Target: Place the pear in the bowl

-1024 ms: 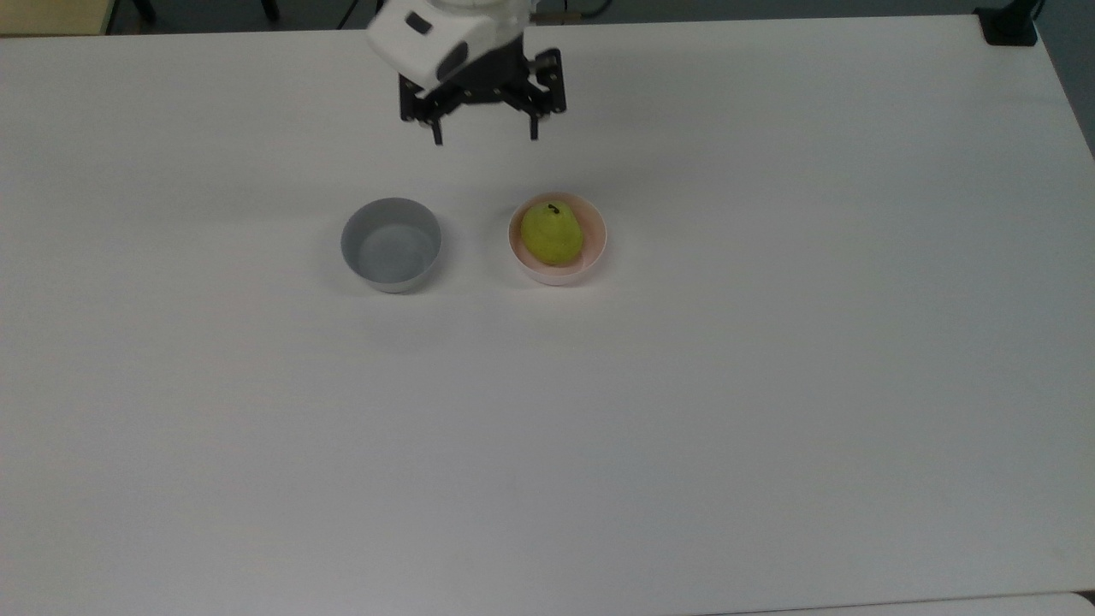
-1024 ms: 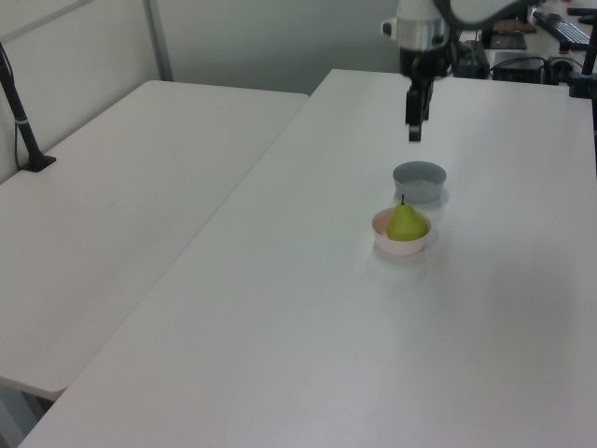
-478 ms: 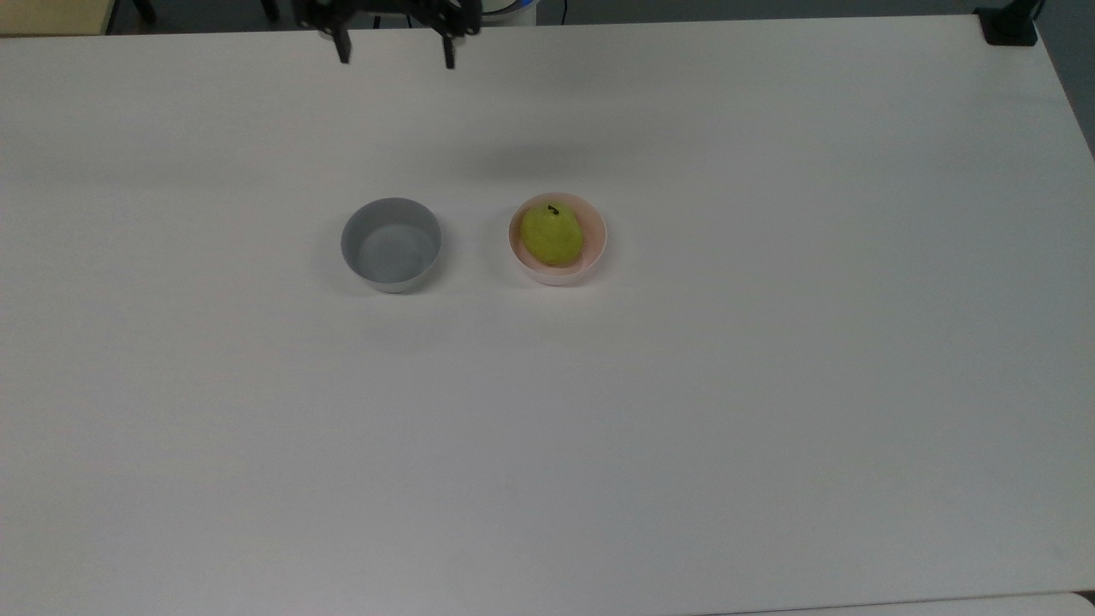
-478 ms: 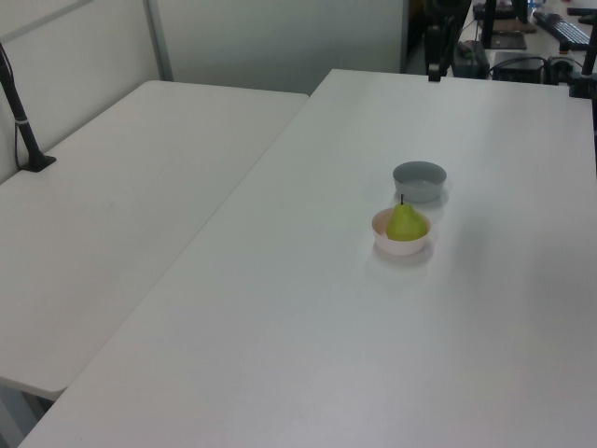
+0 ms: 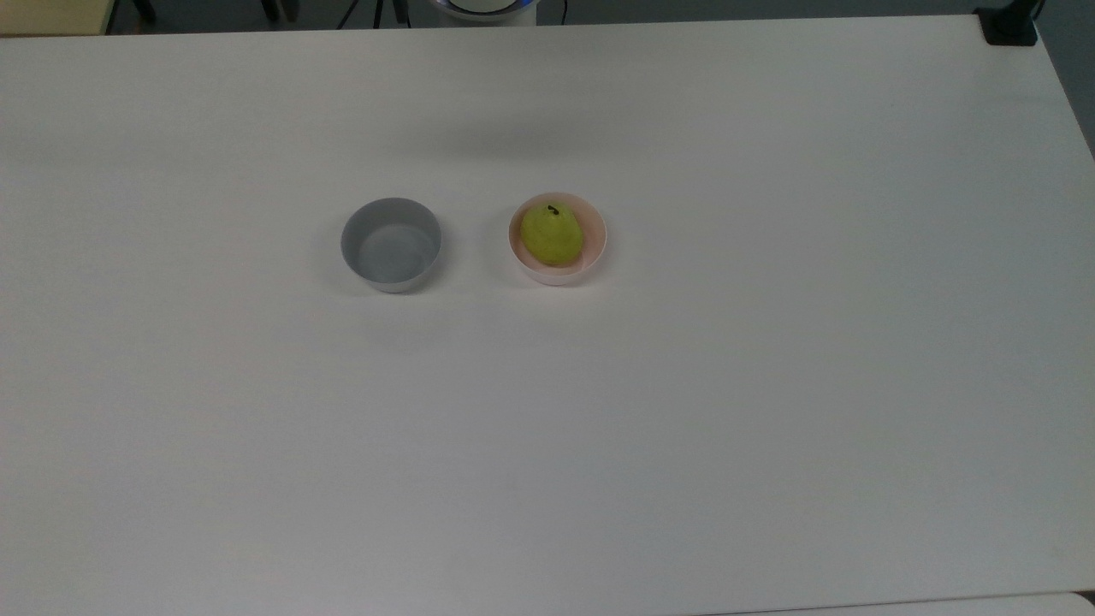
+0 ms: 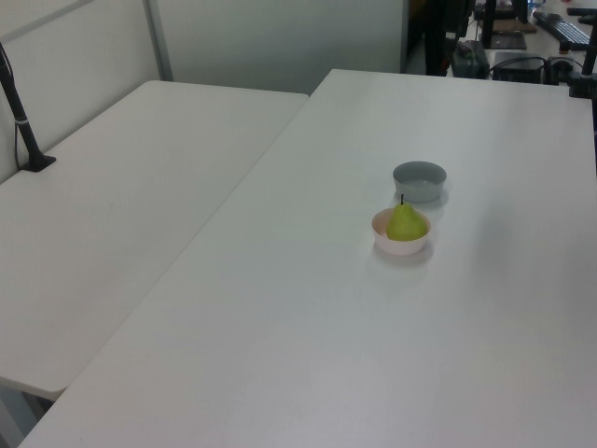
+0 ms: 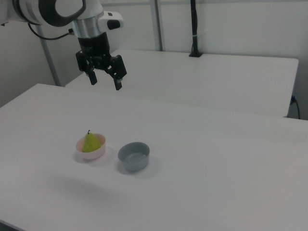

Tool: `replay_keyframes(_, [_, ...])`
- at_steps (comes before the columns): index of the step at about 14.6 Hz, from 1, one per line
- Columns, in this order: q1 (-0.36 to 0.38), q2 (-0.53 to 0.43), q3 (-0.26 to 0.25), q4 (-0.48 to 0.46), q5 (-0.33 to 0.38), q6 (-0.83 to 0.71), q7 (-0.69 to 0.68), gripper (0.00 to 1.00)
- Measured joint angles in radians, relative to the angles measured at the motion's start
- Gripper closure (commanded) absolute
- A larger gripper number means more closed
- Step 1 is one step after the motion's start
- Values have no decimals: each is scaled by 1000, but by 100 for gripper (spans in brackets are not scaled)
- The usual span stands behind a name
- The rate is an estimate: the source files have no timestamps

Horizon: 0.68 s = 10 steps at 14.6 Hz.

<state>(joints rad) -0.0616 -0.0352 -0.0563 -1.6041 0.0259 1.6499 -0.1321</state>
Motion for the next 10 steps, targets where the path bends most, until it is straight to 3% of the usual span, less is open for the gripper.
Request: replay_keyframes(10, [-3,1,0,-12,3,13,-33,0])
